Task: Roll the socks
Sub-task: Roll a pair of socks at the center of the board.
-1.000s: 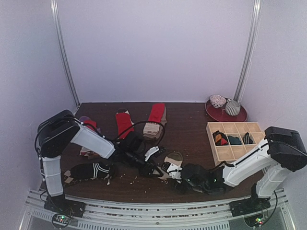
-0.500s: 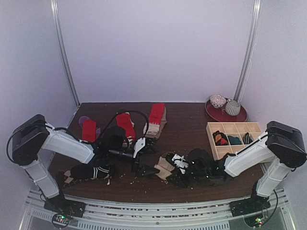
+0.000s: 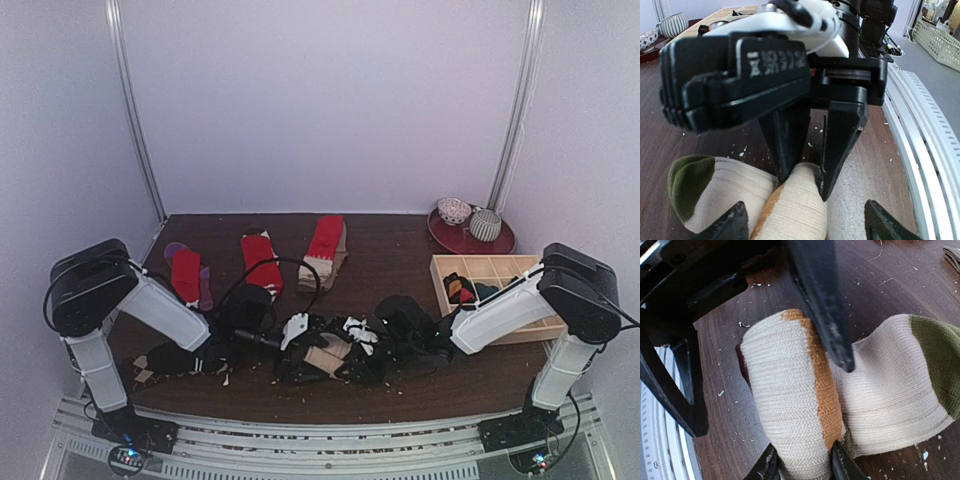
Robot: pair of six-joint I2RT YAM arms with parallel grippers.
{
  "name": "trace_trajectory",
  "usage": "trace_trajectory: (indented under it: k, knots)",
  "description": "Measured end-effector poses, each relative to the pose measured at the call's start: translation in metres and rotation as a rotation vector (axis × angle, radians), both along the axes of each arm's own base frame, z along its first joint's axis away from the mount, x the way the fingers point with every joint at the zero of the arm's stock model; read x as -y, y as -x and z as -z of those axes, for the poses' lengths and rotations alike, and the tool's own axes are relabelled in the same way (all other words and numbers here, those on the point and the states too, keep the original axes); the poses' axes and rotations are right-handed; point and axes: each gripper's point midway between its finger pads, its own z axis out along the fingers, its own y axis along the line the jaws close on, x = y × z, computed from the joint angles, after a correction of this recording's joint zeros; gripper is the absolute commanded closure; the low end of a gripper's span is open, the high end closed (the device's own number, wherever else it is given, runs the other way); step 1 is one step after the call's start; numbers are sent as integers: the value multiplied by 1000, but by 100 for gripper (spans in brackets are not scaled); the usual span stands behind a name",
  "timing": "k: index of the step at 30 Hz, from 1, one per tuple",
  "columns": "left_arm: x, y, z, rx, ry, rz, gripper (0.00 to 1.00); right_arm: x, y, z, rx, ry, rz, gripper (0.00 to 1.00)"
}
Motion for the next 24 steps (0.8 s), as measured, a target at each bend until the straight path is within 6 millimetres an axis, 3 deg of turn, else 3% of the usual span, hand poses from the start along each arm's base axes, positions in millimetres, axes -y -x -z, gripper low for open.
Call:
trace_trajectory:
  k: [2,8,15,20,24]
  knots:
    - [-5,2,-3,-6,-2,-10,42,0,0,0,-1,-1,-1,67]
    - [-9,0,-15,18,2,-38,40,0,0,0,-2,-1,-1,67]
    - [-20,-5,3,12,-59,-101,35,0,-1,0,-4,2,1,67]
    - [-24,-7,13,5,-92,-128,49,0,-1,1,-8,1,1,67]
    - [-27,-6,28,-21,-125,-132,67,-2,-1,1,-12,-1,-2,67]
